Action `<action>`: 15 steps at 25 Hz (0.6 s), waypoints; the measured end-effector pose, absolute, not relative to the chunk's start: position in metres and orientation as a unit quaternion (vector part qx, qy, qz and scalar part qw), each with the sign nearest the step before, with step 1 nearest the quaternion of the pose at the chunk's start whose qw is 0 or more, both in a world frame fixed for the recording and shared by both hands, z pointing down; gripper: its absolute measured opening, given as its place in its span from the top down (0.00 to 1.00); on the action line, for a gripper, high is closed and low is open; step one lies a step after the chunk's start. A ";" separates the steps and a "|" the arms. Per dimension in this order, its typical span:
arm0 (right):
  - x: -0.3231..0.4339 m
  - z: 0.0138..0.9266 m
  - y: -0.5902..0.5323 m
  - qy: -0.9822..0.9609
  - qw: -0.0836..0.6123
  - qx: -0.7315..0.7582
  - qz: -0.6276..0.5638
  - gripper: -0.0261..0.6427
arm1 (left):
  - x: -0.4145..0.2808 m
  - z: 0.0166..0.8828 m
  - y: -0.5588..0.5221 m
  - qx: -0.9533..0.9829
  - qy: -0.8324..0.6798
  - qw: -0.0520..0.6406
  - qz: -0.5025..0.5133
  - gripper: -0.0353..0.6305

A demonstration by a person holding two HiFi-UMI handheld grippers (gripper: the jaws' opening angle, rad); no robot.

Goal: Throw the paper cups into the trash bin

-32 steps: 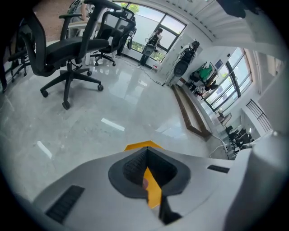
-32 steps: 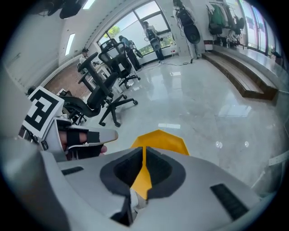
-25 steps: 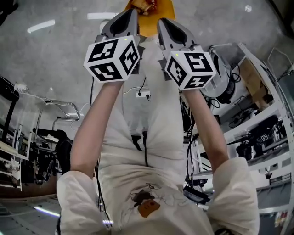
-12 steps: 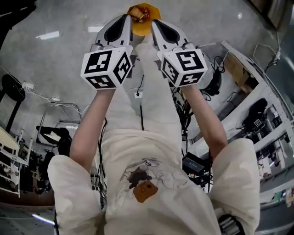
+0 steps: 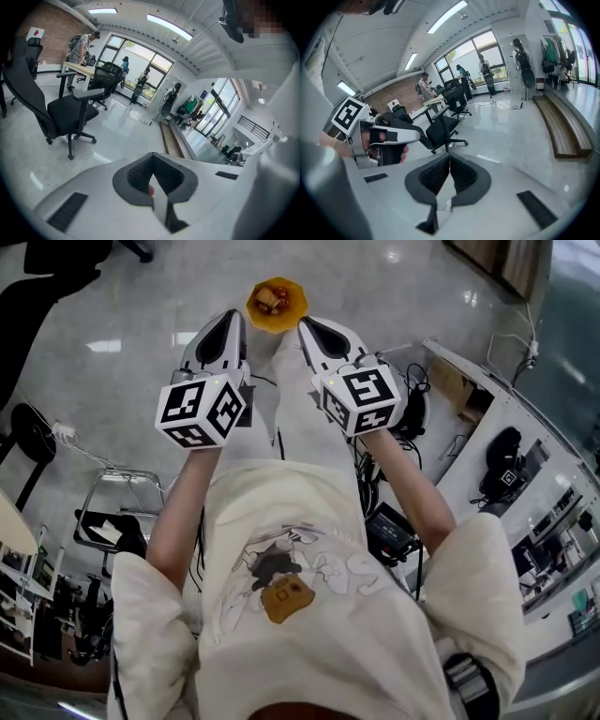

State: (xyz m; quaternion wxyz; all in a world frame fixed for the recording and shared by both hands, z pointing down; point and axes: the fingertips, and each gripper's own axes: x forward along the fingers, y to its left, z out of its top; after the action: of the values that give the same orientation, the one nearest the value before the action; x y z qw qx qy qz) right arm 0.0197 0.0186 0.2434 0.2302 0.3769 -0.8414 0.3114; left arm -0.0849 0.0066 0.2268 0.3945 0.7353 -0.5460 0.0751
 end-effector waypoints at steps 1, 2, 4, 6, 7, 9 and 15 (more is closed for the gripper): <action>0.021 0.231 0.020 -0.844 0.227 0.378 0.305 0.95 | -0.084 0.213 0.010 0.742 -0.542 0.388 0.075 0.94; 0.023 0.218 0.024 -0.846 0.223 0.380 0.300 0.95 | -0.082 0.199 0.016 0.748 -0.537 0.383 0.076 0.94; 0.029 0.197 0.032 -0.847 0.217 0.385 0.295 0.94 | -0.078 0.176 0.027 0.756 -0.526 0.383 0.076 0.94; 0.033 0.180 0.038 -0.846 0.212 0.392 0.293 0.94 | -0.077 0.158 0.032 0.756 -0.518 0.394 0.071 0.94; 0.034 0.174 0.043 -0.846 0.210 0.393 0.293 0.94 | -0.078 0.150 0.035 0.756 -0.516 0.397 0.067 0.94; 0.037 0.160 0.049 -0.847 0.204 0.395 0.292 0.95 | -0.078 0.133 0.036 0.761 -0.512 0.394 0.059 0.94; 0.034 0.126 0.070 -0.850 0.180 0.392 0.302 0.95 | -0.074 0.085 0.049 0.796 -0.476 0.370 0.057 0.94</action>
State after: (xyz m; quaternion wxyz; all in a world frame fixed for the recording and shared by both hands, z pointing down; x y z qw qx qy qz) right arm 0.0338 0.0702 0.1263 0.1805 0.3922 -0.8498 0.3025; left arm -0.0743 0.0490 0.0845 0.3699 0.7959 -0.4759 0.0574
